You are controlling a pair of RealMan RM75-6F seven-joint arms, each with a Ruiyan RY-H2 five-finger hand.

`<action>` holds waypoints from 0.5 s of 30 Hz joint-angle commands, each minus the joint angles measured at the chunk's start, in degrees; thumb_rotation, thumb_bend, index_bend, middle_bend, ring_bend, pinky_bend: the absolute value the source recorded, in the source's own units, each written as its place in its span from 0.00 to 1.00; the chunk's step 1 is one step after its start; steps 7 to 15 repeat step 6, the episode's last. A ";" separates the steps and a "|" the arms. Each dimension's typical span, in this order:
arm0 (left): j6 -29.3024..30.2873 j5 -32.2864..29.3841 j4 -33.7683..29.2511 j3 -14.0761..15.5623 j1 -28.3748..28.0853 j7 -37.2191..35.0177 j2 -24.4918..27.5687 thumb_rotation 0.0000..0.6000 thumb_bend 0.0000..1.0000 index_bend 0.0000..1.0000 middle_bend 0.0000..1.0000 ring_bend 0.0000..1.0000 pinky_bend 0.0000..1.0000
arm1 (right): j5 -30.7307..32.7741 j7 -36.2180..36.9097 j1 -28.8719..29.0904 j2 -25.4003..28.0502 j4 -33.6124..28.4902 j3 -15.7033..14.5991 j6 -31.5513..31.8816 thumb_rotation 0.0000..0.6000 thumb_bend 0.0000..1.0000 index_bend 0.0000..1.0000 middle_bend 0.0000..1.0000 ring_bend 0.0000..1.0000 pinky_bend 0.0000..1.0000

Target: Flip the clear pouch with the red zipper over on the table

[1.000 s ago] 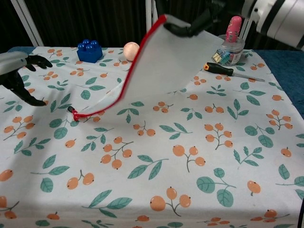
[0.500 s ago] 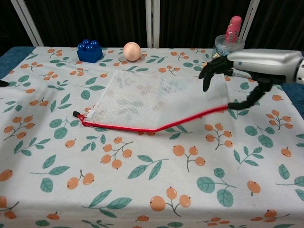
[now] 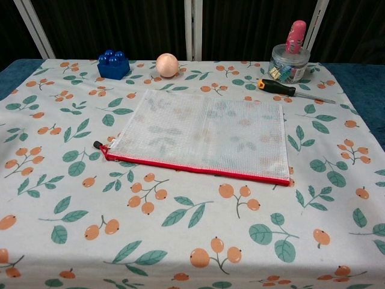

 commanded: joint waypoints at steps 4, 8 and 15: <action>4.29 2.54 -2.02 4.12 5.33 0.89 3.29 1.00 0.00 0.16 0.11 0.08 0.16 | -5.56 3.69 -13.03 -0.43 2.55 -0.77 16.06 1.00 0.20 0.01 0.14 0.00 0.00; 5.88 3.49 -3.39 5.00 6.84 0.80 3.73 1.00 0.00 0.16 0.11 0.08 0.16 | -6.25 3.62 -14.96 -0.54 2.59 -1.30 17.70 1.00 0.20 0.01 0.14 0.00 0.00; 5.88 3.49 -3.39 5.00 6.84 0.80 3.73 1.00 0.00 0.16 0.11 0.08 0.16 | -6.25 3.62 -14.96 -0.54 2.59 -1.30 17.70 1.00 0.20 0.01 0.14 0.00 0.00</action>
